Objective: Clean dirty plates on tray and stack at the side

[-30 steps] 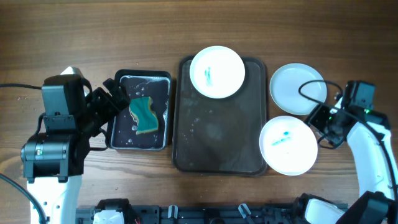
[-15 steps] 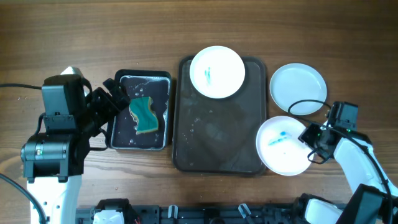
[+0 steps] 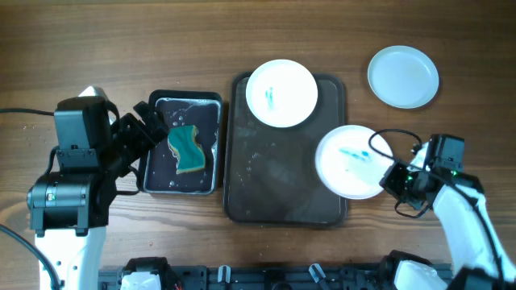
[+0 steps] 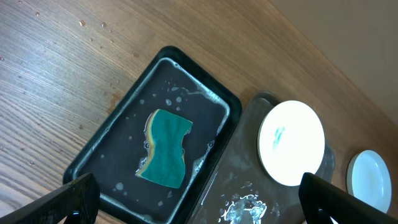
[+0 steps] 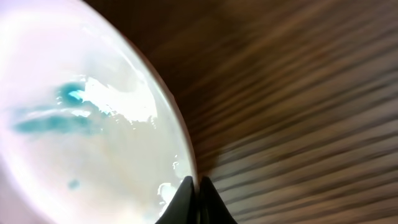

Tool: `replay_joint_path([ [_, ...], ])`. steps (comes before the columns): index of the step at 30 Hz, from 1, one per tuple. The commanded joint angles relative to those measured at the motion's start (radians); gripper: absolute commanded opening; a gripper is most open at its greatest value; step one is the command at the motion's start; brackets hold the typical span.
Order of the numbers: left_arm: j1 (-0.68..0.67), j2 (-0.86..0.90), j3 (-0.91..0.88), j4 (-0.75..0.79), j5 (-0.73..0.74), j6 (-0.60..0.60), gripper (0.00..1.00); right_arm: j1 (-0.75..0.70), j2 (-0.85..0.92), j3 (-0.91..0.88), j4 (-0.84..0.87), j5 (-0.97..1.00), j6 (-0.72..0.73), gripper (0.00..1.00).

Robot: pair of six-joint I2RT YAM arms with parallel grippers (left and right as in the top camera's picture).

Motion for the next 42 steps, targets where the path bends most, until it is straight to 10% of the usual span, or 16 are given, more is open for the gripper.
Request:
replay_joint_path([
  [1,0.001,0.001,0.018,0.002,0.008,0.005,1.00,0.105,-0.101,0.026,-0.027,-0.085,-0.032,0.04],
  [15,0.001,0.001,0.018,0.002,0.008,0.005,1.00,0.660,0.023,0.030,0.193,0.179,0.039,0.16],
  [17,0.001,0.001,0.018,0.002,0.008,0.005,1.00,0.654,0.053,0.077,0.162,0.169,0.035,0.31],
  [27,0.001,0.001,0.018,0.002,0.008,0.005,1.00,0.365,0.087,0.628,-0.195,0.159,0.003,0.31],
  [42,0.001,0.001,0.018,0.002,0.008,0.005,1.00,0.121,0.621,0.683,0.240,0.111,-0.058,0.19],
])
